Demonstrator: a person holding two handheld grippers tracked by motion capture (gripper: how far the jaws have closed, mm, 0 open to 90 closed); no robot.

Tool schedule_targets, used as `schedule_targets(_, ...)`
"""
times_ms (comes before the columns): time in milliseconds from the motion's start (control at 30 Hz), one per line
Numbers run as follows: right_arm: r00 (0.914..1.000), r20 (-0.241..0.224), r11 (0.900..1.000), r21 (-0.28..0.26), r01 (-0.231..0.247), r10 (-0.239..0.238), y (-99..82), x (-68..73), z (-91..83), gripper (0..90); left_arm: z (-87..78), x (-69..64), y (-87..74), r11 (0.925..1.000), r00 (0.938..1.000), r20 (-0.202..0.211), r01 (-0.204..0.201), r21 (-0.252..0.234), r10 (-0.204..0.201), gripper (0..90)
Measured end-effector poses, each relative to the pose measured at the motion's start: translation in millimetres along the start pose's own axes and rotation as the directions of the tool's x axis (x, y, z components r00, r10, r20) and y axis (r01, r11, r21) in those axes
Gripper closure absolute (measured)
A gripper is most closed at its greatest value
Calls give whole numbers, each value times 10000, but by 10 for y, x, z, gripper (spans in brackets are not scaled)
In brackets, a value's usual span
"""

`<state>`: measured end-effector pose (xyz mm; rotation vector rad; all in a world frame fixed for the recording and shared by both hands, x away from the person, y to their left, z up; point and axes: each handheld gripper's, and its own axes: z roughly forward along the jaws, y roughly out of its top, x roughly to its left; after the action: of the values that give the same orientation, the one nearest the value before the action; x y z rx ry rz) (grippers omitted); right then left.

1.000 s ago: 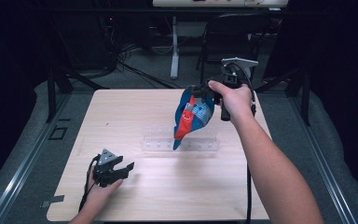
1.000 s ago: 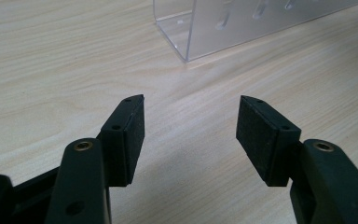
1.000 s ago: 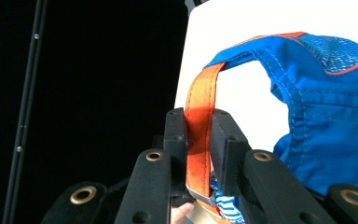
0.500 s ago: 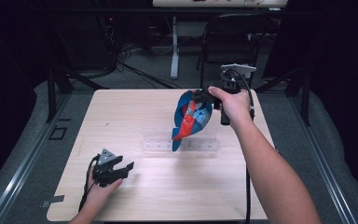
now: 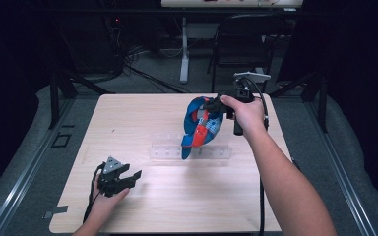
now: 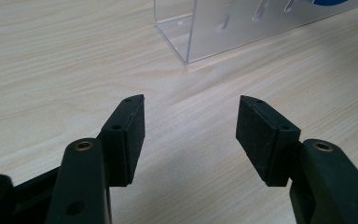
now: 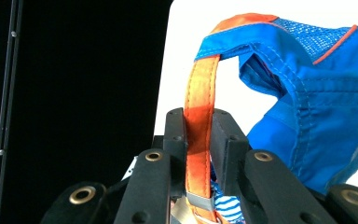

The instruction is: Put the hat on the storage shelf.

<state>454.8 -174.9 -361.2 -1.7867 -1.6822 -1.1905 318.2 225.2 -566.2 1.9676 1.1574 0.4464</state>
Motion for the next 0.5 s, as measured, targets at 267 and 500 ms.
schedule_targets(267, 9999, 136, 10000, 51, -53, 53, -5, -104, 12, 776, 0, 0, 0, 10000, 10000, -10, 0, -13, 0, 430)
schedule_targets(500, 9989, 464, 10000, 60, -53, 50, -27, -185, 33, 751, 2, -1, 2, 10000, 10000, -37, -29, 14, 29, 430)
